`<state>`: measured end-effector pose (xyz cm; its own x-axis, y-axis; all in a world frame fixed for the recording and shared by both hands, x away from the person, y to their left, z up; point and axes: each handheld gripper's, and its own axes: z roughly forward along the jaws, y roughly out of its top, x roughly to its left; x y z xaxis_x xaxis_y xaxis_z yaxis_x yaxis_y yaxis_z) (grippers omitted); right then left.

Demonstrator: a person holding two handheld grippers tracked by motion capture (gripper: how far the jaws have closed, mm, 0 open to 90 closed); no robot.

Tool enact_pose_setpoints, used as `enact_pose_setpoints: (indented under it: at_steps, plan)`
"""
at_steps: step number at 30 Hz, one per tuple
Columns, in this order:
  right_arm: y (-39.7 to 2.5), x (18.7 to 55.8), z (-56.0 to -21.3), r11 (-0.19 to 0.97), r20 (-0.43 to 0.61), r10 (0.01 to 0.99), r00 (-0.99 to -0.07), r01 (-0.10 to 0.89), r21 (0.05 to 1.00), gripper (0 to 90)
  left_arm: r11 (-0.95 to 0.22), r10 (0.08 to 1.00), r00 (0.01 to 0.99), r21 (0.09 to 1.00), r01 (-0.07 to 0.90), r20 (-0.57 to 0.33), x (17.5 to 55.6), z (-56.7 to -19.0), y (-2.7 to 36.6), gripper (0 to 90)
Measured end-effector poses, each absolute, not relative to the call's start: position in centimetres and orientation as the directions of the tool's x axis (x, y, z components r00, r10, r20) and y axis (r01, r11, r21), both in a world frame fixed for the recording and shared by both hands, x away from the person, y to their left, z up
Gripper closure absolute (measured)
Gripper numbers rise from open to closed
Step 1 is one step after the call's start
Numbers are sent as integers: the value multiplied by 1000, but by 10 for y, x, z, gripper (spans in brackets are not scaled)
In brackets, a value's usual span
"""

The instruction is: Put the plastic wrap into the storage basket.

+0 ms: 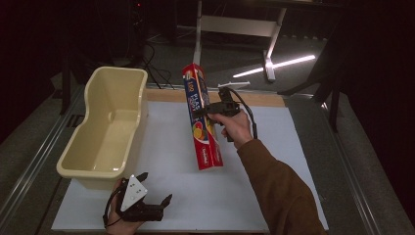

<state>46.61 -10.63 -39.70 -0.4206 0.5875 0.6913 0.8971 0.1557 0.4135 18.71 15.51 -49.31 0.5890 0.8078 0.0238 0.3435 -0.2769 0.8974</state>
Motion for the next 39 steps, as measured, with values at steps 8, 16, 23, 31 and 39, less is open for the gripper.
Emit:
enact_pose_setpoints:
  at_steps: [8,16,23,31,39]
  plan:
    - [-97,462,-393,74,759,535,-372,915,397,421,-278,806,591,897,343,24,187,-493,154,10]
    - [-88,459,-389,17,782,518,-346,919,394,420,-282,805,593,897,341,27,187,-493,154,10]
    - [-78,457,-385,2,809,488,-329,927,376,420,-281,804,594,897,341,26,186,-493,154,10]
    - [-65,455,-378,-19,834,451,-319,931,366,420,-282,802,596,898,338,28,186,-493,153,10]
    - [-46,453,-377,-35,858,418,-301,938,345,419,-284,800,599,900,331,32,184,-492,152,10]
